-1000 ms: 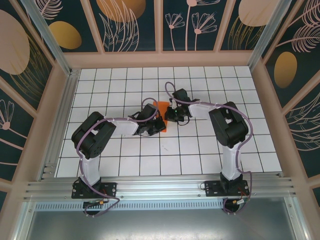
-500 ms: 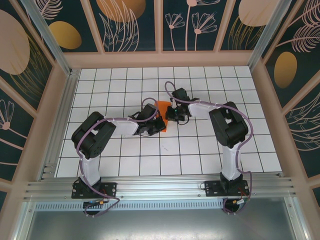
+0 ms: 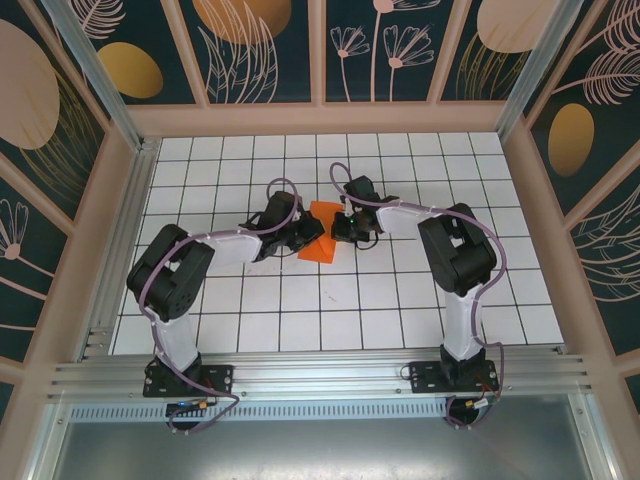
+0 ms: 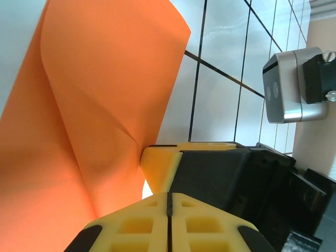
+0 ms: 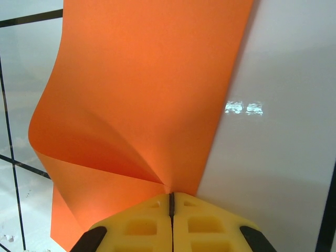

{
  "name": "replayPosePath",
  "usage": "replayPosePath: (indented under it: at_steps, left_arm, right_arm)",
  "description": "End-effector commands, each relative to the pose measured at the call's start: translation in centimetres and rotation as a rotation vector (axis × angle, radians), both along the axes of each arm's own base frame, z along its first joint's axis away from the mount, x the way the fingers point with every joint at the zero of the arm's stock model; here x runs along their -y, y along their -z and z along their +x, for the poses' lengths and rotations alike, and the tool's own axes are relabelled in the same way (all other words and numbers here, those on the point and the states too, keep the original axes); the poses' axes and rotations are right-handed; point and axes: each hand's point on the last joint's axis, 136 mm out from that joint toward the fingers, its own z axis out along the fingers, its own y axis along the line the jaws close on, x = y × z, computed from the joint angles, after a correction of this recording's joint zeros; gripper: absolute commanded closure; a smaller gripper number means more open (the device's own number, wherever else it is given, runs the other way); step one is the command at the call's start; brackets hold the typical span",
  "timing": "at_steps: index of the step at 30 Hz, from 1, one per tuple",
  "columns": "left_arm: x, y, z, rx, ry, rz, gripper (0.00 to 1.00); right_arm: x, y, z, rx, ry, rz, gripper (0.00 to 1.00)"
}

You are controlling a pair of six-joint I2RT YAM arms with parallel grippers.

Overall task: Fold a paper plane with a square sheet of paper (pick it up from the middle)
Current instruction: Fold the triangle a second time at the center of the table.

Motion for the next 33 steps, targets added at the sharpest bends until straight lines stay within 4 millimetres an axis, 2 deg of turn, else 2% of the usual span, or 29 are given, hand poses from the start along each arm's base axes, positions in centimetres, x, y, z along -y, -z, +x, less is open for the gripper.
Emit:
replayPosePath:
  at_steps: [1,12,19,24,29,33]
  left_arm:
    - [0.8,0.7,0.2,-0.008,0.031,-0.003,0.92]
    - [0.2,3.7,0.4,-0.059,0.020,0.083,0.94]
    - [-0.5,4.7,0.7,-0.076,-0.006,0.139,0.94]
    - [-1.1,5.8,0.3,-0.101,-0.013,0.172,0.94]
    - [-1.5,6.5,0.2,-0.119,-0.024,0.197,0.95]
    - [-1.9,7.2,-0.1,-0.138,-0.037,0.214,0.97]
  right_arm:
    - [1.5,3.1,-1.1,-0.072,0.021,-0.077,0.94]
    - [1.2,2.9,-1.1,-0.069,0.012,-0.058,0.94]
    - [1.4,3.3,-1.3,-0.077,0.009,-0.075,0.94]
    - [1.3,3.0,-1.0,-0.068,0.006,-0.064,0.94]
    - [-0.1,0.5,0.4,-0.015,-0.014,0.012,0.93]
    - [-1.0,-4.2,2.4,0.093,-0.011,0.093,0.89]
